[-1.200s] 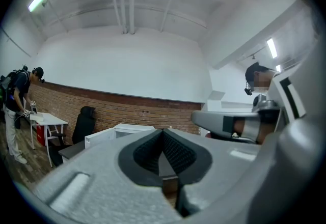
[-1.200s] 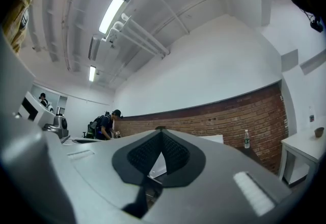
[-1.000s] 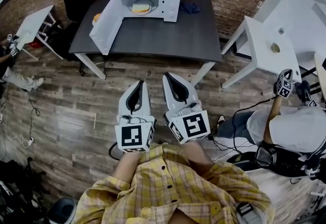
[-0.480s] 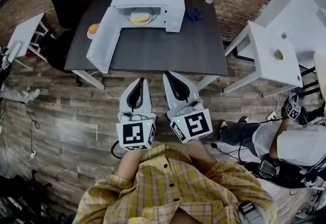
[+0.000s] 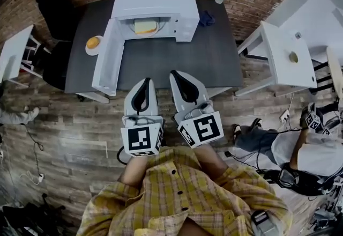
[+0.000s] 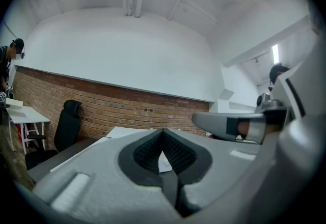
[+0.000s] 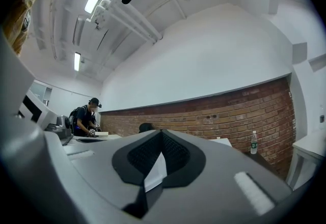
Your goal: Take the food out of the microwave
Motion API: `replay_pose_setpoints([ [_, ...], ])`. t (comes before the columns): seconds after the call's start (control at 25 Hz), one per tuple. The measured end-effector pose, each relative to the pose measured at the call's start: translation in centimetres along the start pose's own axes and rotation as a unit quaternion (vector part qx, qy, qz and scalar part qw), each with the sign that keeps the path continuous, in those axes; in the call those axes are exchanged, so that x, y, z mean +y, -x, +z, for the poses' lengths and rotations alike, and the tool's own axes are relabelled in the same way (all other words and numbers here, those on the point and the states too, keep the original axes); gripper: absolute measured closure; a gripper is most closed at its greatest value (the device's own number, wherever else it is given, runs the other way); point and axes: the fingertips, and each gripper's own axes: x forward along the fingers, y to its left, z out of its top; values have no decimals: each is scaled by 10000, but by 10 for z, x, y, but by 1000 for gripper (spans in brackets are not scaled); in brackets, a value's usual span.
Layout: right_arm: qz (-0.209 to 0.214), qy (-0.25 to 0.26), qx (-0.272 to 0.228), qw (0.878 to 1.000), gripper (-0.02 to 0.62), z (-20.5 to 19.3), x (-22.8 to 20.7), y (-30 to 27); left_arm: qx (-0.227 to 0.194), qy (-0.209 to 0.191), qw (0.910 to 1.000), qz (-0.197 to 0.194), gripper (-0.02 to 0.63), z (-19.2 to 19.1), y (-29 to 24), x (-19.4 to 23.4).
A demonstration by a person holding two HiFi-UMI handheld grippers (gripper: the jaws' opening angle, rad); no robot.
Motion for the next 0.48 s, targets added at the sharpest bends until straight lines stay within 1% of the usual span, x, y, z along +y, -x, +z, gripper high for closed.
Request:
replay_pose_setpoints([
  [0.16,-148,74,48,9999,592,-5,-3,-32,28,27,9999,-113,606,-1,-24,26],
  [0.48,-302,125,162,9993,592,-15,-3,-73,82,34,9997,-248,606,-5,-52,56],
])
